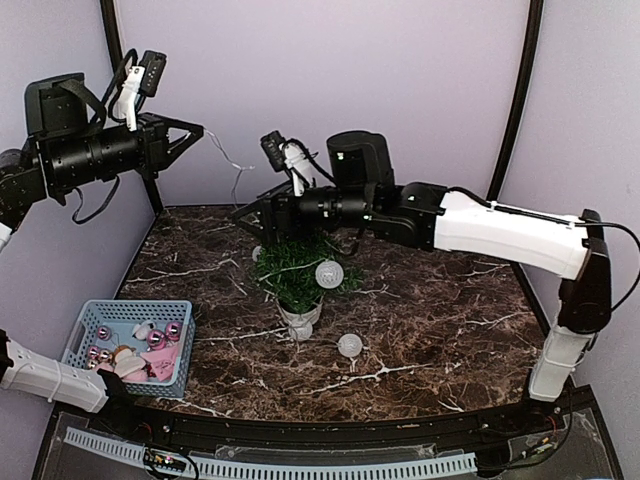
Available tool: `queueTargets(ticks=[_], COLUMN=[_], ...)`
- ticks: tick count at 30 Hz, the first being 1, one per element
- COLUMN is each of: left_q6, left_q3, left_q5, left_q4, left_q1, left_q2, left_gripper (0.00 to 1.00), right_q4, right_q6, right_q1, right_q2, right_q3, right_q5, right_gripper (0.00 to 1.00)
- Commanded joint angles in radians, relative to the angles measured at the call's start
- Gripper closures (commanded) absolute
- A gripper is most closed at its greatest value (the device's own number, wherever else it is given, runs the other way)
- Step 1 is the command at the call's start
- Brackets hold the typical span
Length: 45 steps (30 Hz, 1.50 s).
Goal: Decorate the small christmas tree
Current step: Wrap the side of the string light in the gap of the branches.
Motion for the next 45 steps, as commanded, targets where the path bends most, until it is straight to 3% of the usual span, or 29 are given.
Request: queueTargets(ticks=[1, 3, 6, 9, 10, 11, 12, 14, 15, 18, 19, 21, 23, 24, 26, 28, 31, 36, 45], left_q6=[0.015, 0.013, 0.007, 0.0, -0.002, -0.009, -0.011, -0.022, -0.029, -0.037, -0.039, -0.043, -0.044, -0.047, -0.066, -0.097, -0.156, -0.239, -0.282], left_q3=[0.014, 0.012, 0.001, -0.027, -0.035, -0.057, -0.066, -0.089, -0.098, -0.107, -0.117, -0.162, -0.255, -0.299, -0.461, -0.572, -0.712, -0.916, -0.92], left_q5=[0.115, 0.131, 0.155, 0.181, 0.185, 0.195, 0.202, 0.215, 0.216, 0.216, 0.204, 0.174, 0.132, 0.111, 0.022, -0.032, -0.054, 0.043, 0.308], left_q4=[0.062, 0.071, 0.085, 0.117, 0.127, 0.144, 0.156, 0.18, 0.189, 0.199, 0.204, 0.22, 0.262, 0.282, 0.361, 0.42, 0.517, 0.765, 1.004], left_q1=[0.005, 0.004, 0.004, 0.005, 0.005, 0.005, 0.004, 0.004, 0.004, 0.005, 0.004, 0.004, 0.004, 0.005, 0.004, 0.004, 0.004, 0.004, 0.005], left_q2=[0.003, 0.005, 0.006, -0.001, -0.007, -0.012, -0.02, -0.032, -0.034, -0.043, -0.05, -0.07, -0.105, -0.118, -0.159, -0.2, -0.269, -0.294, -0.105], left_gripper=[1.0, 1.0, 1.0, 1.0, 1.0, 1.0, 1.0, 1.0, 1.0, 1.0, 1.0, 0.94, 0.66, 0.4, 0.14, 0.03, 0.01, 0.01, 0.01], right_q4=[0.058, 0.081, 0.118, 0.174, 0.187, 0.204, 0.224, 0.257, 0.264, 0.281, 0.291, 0.307, 0.318, 0.318, 0.312, 0.303, 0.296, 0.293, 0.27], right_q6=[-0.065, -0.071, -0.069, -0.054, -0.049, -0.045, -0.039, -0.029, -0.025, -0.012, -0.001, 0.028, 0.056, 0.064, 0.081, 0.096, 0.119, 0.154, 0.182], right_q1=[0.009, 0.009, 0.008, 0.008, 0.008, 0.008, 0.008, 0.006, 0.005, 0.003, 0.003, 0.001, 0.0, 0.001, 0.001, 0.0, 0.0, 0.001, 0.002], right_q2=[0.104, 0.135, 0.151, 0.143, 0.138, 0.132, 0.126, 0.12, 0.12, 0.121, 0.119, 0.103, 0.081, 0.07, 0.049, 0.027, -0.006, -0.04, -0.064], right_q3=[0.108, 0.135, 0.153, 0.146, 0.144, 0.14, 0.133, 0.121, 0.117, 0.111, 0.11, 0.111, 0.118, 0.125, 0.144, 0.16, 0.175, 0.197, 0.216], right_q5=[-0.103, -0.091, -0.099, -0.094, -0.085, -0.08, -0.083, -0.083, -0.074, -0.046, -0.04, -0.024, 0.009, 0.023, 0.043, 0.061, 0.086, 0.078, 0.024], right_gripper=[0.19, 0.22, 0.37, 0.72, 0.8, 0.83, 0.79, 0.62, 0.62, 0.97, 1.0, 1.0, 1.0, 1.0, 1.0, 1.0, 1.0, 1.0, 1.0])
